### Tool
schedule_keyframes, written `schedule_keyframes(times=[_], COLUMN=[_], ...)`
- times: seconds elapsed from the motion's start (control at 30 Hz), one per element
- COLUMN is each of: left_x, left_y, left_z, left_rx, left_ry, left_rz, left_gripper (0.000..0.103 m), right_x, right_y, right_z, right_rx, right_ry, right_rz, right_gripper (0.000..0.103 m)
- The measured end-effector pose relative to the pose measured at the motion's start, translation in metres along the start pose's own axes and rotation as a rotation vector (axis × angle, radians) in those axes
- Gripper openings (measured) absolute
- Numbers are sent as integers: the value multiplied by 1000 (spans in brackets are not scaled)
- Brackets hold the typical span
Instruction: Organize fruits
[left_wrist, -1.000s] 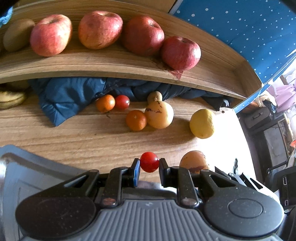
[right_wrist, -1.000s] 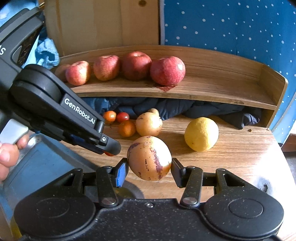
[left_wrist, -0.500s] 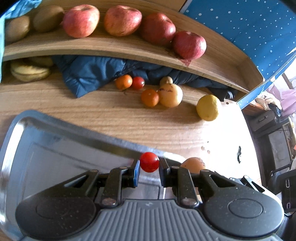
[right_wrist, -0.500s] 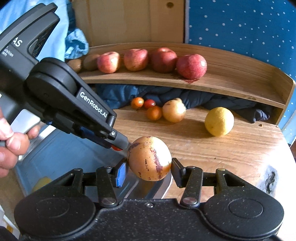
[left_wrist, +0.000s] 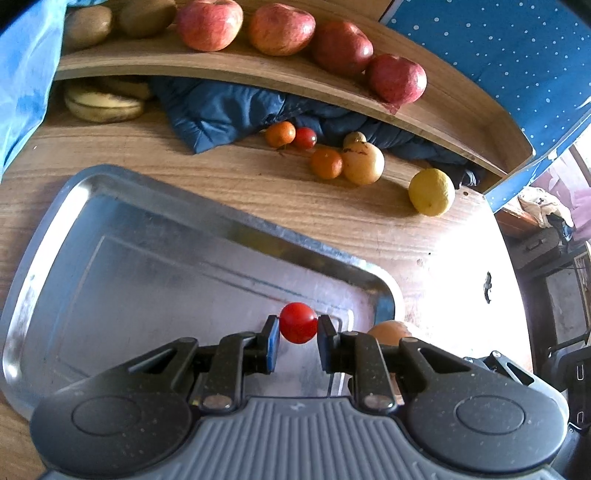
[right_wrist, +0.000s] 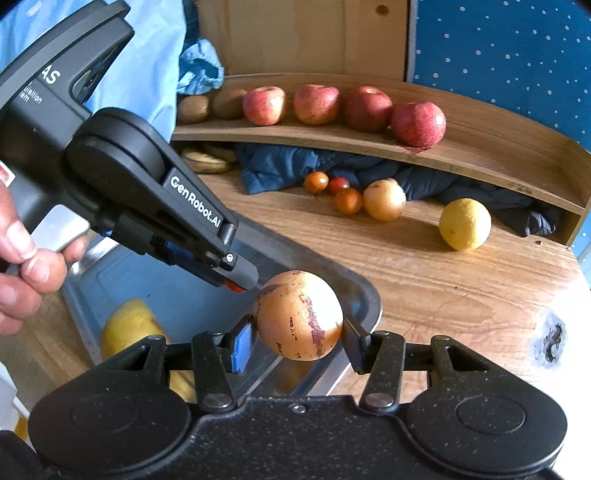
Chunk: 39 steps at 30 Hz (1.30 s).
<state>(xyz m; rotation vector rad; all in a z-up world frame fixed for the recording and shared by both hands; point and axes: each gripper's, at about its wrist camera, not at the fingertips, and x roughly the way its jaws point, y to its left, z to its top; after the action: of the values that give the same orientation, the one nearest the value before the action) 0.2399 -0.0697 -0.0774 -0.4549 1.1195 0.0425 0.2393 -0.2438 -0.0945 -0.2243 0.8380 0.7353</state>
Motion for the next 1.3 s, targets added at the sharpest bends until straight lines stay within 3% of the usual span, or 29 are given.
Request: schedule_keyframes(times=[0.47, 1.3], left_x=[-5, 0], left_y=[1, 1], left_z=[-20, -22], left_rx=[5, 22], left_ry=[0, 37], left_rz=[15, 48], left_gripper=[23, 24], right_x=[-3, 1], right_y=[10, 13], right_z=[-16, -20], right_rx=[-16, -39], right_ry=[34, 67], right_rz=[11, 31], right_gripper=[52, 52])
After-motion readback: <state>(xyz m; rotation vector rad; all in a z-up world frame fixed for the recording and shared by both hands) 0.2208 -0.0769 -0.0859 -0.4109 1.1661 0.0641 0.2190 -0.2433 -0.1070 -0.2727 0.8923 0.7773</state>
